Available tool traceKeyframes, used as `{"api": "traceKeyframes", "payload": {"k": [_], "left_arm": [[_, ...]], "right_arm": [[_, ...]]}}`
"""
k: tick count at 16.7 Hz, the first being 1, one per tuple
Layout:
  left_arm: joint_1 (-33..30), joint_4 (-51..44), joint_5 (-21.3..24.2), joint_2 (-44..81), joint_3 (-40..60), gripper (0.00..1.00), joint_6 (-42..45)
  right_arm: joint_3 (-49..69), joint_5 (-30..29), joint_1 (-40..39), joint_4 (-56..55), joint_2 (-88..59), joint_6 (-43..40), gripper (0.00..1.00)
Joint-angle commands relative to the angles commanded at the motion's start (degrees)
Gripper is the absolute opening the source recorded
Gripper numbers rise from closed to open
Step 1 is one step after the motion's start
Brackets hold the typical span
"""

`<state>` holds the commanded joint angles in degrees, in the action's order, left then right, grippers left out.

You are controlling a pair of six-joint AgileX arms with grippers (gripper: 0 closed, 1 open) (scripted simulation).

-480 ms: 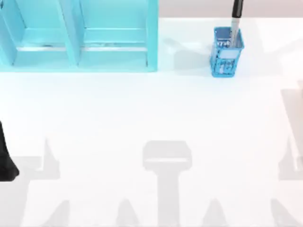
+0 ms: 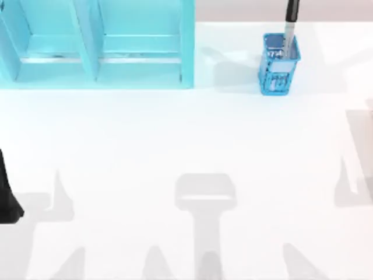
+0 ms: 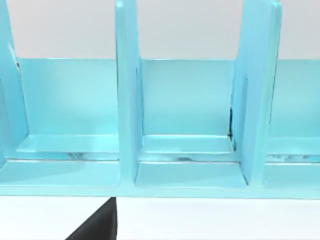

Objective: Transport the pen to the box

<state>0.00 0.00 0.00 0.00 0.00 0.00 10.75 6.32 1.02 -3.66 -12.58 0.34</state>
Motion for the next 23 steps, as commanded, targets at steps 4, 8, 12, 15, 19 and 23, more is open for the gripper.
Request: {"api": "traceKeyframes", "payload": {"k": [4, 8, 12, 15, 19, 23], "left_arm": [[0.00, 0.00, 0.00, 0.00, 0.00, 1.00, 0.00], [0.00, 0.00, 0.00, 0.00, 0.00, 1.00, 0.00], [0.00, 0.00, 0.00, 0.00, 0.00, 1.00, 0.00], [0.00, 0.00, 0.00, 0.00, 0.00, 1.00, 0.00], [0.00, 0.00, 0.00, 0.00, 0.00, 1.00, 0.00], [0.00, 0.00, 0.00, 0.00, 0.00, 1.00, 0.00]], "right_arm": [[13.20, 8.37, 1.36, -3.67, -20.42, 0.55, 1.00], [27.13, 18.16, 2.56, -6.85, -47.89, 1.31, 1.00], [40.65, 28.04, 3.43, -9.78, -75.52, 2.10, 1.00], [49.88, 34.55, 3.92, -12.14, -92.38, 2.44, 1.00], [59.54, 40.82, 4.44, -15.22, -106.77, 2.39, 1.00], [63.99, 43.55, 4.63, -16.88, -111.79, 2.22, 1.00]]}}
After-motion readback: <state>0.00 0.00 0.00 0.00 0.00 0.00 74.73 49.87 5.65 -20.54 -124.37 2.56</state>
